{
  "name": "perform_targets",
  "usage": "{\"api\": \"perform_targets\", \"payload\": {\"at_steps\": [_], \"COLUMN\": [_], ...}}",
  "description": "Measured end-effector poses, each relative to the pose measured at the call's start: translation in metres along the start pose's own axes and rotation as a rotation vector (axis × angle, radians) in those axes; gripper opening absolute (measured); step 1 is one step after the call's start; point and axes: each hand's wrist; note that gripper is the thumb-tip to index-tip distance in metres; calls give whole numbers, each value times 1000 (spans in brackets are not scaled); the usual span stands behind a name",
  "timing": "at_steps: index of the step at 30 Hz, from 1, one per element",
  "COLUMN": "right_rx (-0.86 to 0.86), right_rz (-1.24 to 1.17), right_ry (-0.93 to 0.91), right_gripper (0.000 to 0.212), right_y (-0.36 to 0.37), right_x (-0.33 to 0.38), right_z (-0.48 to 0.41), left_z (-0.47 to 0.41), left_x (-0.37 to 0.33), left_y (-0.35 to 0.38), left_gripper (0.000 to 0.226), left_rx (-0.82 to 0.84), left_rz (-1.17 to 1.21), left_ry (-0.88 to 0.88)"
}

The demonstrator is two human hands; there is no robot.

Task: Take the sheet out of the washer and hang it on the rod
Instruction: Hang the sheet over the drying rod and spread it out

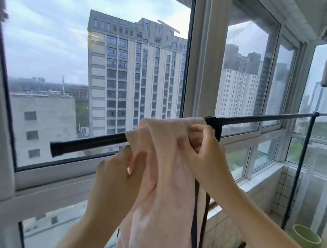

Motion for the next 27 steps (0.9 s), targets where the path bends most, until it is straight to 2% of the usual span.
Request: {"api": "perform_targets", "payload": {"at_steps": [4, 6, 9, 14, 18, 24, 27], "right_rx": [105, 147, 195, 382, 517, 605, 636], "right_rz": [-35, -70, -205, -491, -546, -660, -637], "right_ry": [-46, -54, -66, 18, -26, 19, 6], "right_gripper": [7, 5, 12, 29, 44, 47, 48], "right_y": [-16, -24, -32, -42, -47, -41, -39], "right_x": [-6, -6, 1, 14, 7, -13, -20], "right_z": [-8, -11, -16, -7, 1, 10, 14], "left_z": [0, 6, 19, 24, 4, -30, -36], "left_x": [-17, -28, -56, -101, -129, -138, -138], "left_y": [-10, -12, -16, -15, -1, 21, 21], "left_gripper": [38, 35, 14, 15, 10, 11, 6], "left_rx": [-100, -155, -175, -214, -98, 79, 127], "left_rz": [-127, -196, -204, -154, -220, -522, -612], "left_ry": [-40, -52, -88, -60, -55, -147, -200]}}
Point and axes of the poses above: each hand's wrist, its own z-axis away from the middle knuckle, its own y-axis out of the palm, x = y × z, and after that the axes turned 4 degrees about -y, right-handed
